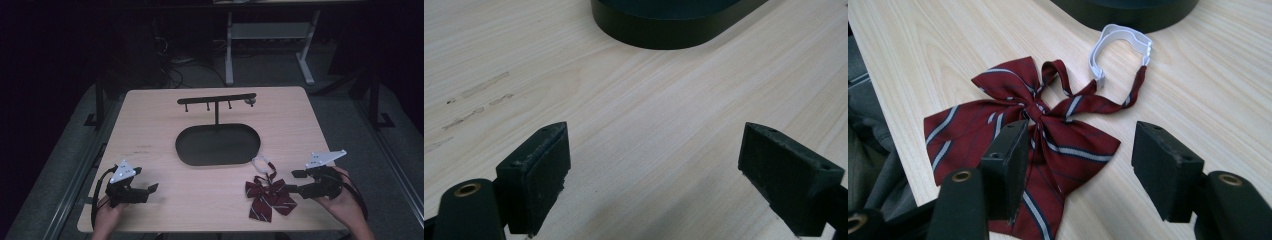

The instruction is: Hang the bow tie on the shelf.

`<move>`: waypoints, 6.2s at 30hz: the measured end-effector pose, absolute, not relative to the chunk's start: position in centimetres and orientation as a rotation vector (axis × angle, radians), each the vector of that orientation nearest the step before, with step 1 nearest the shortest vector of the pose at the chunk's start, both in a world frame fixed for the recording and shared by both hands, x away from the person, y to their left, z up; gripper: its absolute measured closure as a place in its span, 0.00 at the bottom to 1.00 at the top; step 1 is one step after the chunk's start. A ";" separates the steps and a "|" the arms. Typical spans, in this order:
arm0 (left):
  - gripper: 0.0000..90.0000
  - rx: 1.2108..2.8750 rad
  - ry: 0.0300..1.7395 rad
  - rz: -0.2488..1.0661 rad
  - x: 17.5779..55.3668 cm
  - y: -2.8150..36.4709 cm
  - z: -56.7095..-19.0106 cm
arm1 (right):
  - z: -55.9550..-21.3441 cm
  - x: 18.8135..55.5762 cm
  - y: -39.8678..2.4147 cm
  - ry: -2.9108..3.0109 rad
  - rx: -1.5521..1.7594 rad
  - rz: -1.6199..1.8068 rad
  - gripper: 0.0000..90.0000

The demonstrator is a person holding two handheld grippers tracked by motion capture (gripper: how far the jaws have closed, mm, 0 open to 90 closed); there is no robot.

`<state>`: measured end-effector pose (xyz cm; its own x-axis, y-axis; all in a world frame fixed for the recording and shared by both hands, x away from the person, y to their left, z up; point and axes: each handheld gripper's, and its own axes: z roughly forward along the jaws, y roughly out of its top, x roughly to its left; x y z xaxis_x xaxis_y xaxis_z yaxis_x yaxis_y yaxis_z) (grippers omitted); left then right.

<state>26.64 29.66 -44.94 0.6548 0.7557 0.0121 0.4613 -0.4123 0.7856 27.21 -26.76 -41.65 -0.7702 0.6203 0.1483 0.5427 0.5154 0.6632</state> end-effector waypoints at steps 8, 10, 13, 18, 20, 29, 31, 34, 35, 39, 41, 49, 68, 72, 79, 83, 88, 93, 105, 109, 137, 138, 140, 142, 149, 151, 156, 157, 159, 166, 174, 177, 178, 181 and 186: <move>0.15 2.076 0.939 0.475 26.6 29.7 -44.9 | -41.2 27.9 -25.6 2.665 0.986 1.100 0.44; 0.15 2.086 0.933 0.477 26.6 29.7 -44.9 | -41.1 28.0 -25.4 2.674 0.964 1.091 0.44; 0.15 2.081 0.943 0.473 26.7 29.7 -44.9 | -40.9 28.2 -25.0 2.687 0.961 1.074 0.44; 0.15 2.079 0.942 0.474 26.7 29.7 -44.9 | -40.7 28.7 -24.5 2.708 0.937 1.060 0.44; 0.15 2.080 0.942 0.472 26.7 29.7 -44.9 | -40.6 29.0 -24.1 2.722 0.937 1.048 0.45; 0.15 2.077 0.937 0.476 26.7 29.7 -44.9 | -39.8 30.4 -22.6 2.760 0.888 1.016 0.47; 0.15 2.064 0.946 0.472 26.6 29.6 -44.9 | -39.6 30.8 -22.3 2.767 0.884 1.007 0.48; 0.14 2.067 0.943 0.476 26.6 29.7 -44.8 | -39.5 31.5 -21.8 2.779 0.880 0.980 0.49; 0.14 2.071 0.942 0.473 26.6 29.7 -44.8 | -39.5 31.8 -21.7 2.782 0.883 0.967 0.49; 0.15 2.066 0.943 0.472 26.7 29.7 -44.9 | -39.6 32.7 -21.3 2.797 0.893 0.939 0.50; 0.15 2.065 0.943 0.471 26.7 29.7 -44.9 | -39.7 33.4 -21.1 2.811 0.893 0.936 0.52; 0.15 2.062 0.940 0.470 26.7 29.7 -44.8 | -40.5 35.6 -21.0 2.832 0.957 0.916 0.56; 0.14 2.069 0.937 0.467 26.8 29.8 -44.8 | -43.7 38.6 -20.4 2.830 1.073 0.704 0.72; 0.14 2.056 0.946 0.466 26.7 29.8 -44.8 | -43.9 38.7 -20.3 2.826 1.073 0.678 0.75; 0.14 2.057 0.943 0.465 26.7 29.8 -44.8 | -44.3 38.7 -20.0 2.823 1.058 0.631 0.83; 0.15 2.050 0.947 0.462 26.7 29.8 -44.8 | -44.4 38.7 -19.8 2.821 1.042 0.609 0.87; 0.14 2.053 0.943 0.463 26.7 29.8 -44.8 | -44.5 38.6 -19.5 2.822 1.023 0.591 0.94; 0.15 2.050 0.948 0.461 26.7 29.9 -44.8 | -44.4 38.4 -19.7 2.839 1.025 0.582 0.96; 0.15 2.049 0.948 0.465 26.7 29.9 -44.8 | -42.8 37.5 -20.5 2.898 1.020 0.645 0.96; 0.14 2.045 0.954 0.461 26.7 29.9 -44.8 | -41.9 37.1 -20.3 2.915 0.989 0.668 0.96; 0.15 2.040 0.951 0.466 26.7 29.9 -44.8 | -37.6 35.7 -20.4 2.903 0.895 0.848 0.96; 0.14 2.045 0.950 0.466 26.7 29.9 -44.8 | -37.5 35.6 -20.4 2.902 0.886 0.853 0.96; 0.15 2.040 0.951 0.467 26.7 29.9 -44.8 | -37.3 35.5 -20.4 2.903 0.881 0.858 0.96; 0.15 2.041 0.950 0.467 26.7 29.9 -44.8 | -37.0 35.5 -20.4 2.897 0.880 0.870 0.96; 0.15 2.044 0.947 0.465 26.7 29.8 -44.9 | -36.3 35.5 -20.7 2.894 0.866 0.902 0.96; 0.14 2.045 0.947 0.467 26.7 29.8 -44.9 | -36.1 35.5 -20.7 2.896 0.854 0.909 0.96; 0.15 2.049 0.941 0.477 26.7 29.9 -44.7 | -35.5 35.6 -20.8 2.896 0.849 0.930 0.97; 0.15 2.050 0.940 0.480 26.6 29.9 -44.7 | -35.4 35.6 -20.8 2.897 0.847 0.935 0.96; 0.15 2.044 0.940 0.484 26.6 29.8 -44.7 | -35.3 35.6 -20.7 2.900 0.848 0.934 0.97; 0.15 2.049 0.939 0.489 26.6 29.9 -44.6 | -34.5 35.9 -20.6 2.898 0.825 0.978 0.97; 0.15 2.051 0.939 0.494 26.7 29.8 -44.7 | -33.3 36.3 -20.4 2.886 0.801 1.007 0.97; 0.14 2.061 0.928 0.503 26.7 29.9 -44.6 | -33.0 36.5 -20.3 2.884 0.783 1.004 0.97; 0.15 2.061 0.927 0.505 26.7 29.9 -44.5 | -32.9 36.5 -20.2 2.884 0.789 1.004 0.97; 0.15 2.053 0.933 0.505 26.7 29.9 -44.5 | -32.8 36.7 -20.2 2.887 0.796 0.999 0.97; 0.15 2.057 0.933 0.510 26.8 29.9 -44.5 | -32.8 37.2 -20.1 2.901 0.798 0.991 0.97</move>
<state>26.77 29.92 -44.49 0.6460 0.7626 0.0324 0.4386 -0.4056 0.8020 37.20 -20.08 -32.82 -0.8727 0.4531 0.1821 0.4698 0.6772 0.5663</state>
